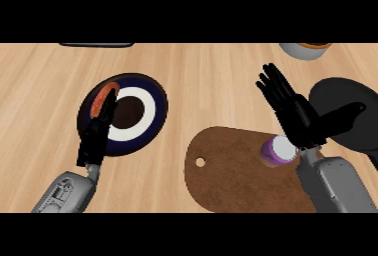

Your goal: Pick the can from the cutting board and place it in the pan

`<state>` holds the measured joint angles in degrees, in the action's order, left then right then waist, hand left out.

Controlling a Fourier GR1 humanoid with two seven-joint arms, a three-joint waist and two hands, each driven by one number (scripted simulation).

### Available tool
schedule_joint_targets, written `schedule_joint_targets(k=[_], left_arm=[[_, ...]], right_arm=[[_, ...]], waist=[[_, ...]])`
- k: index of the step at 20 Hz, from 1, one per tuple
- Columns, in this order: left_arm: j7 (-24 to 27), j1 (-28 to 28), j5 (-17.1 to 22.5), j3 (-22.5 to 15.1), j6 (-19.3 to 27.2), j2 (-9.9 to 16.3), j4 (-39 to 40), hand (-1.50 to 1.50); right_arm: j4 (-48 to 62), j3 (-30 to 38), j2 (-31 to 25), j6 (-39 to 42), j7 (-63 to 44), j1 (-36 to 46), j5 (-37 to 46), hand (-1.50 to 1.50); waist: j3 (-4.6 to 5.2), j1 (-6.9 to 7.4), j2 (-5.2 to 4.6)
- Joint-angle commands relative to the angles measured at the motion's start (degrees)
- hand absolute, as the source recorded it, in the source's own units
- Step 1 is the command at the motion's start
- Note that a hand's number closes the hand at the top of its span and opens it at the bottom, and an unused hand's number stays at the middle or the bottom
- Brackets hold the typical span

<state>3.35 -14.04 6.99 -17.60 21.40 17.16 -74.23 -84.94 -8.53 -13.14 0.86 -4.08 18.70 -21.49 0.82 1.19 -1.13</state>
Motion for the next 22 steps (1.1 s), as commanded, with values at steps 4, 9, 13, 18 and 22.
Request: schedule_joint_targets(k=[4, 9, 13, 18, 22], left_arm=[[-1.39, -0.63, 4.52, 3.92, -1.38, -0.14, -3.7, 0.0], [-6.42, -0.06, 10.84, 7.33, -5.72, 2.06, -7.05, 0.0], [-7.55, 1.39, 12.17, 7.72, -6.83, 2.78, -9.32, 0.0], [-9.42, -0.79, 11.82, 8.03, -5.86, 2.53, -9.38, 0.0], [-10.19, 0.33, 12.75, 9.21, -7.27, 4.28, -10.83, 0.0]], right_arm=[[-0.8, -1.58, -2.8, 23.82, 1.63, 9.3, -12.36, 1.5], [1.58, 4.75, -17.88, 38.9, 13.53, 10.53, -5.71, 1.5], [6.25, 8.54, -25.58, 50.27, 26.49, 7.06, 1.41, -1.5], [10.19, 10.26, -30.38, 51.52, 38.5, 12.43, 13.04, -1.5], [10.72, 7.59, -32.48, 49.68, 44.02, 15.82, 17.71, -1.5]], waist=[[-1.02, 2.23, 0.81], [-1.17, 1.15, 0.7], [-1.28, 1.17, 0.45], [-1.23, 1.97, 0.03], [-1.11, 2.77, 0.18]])
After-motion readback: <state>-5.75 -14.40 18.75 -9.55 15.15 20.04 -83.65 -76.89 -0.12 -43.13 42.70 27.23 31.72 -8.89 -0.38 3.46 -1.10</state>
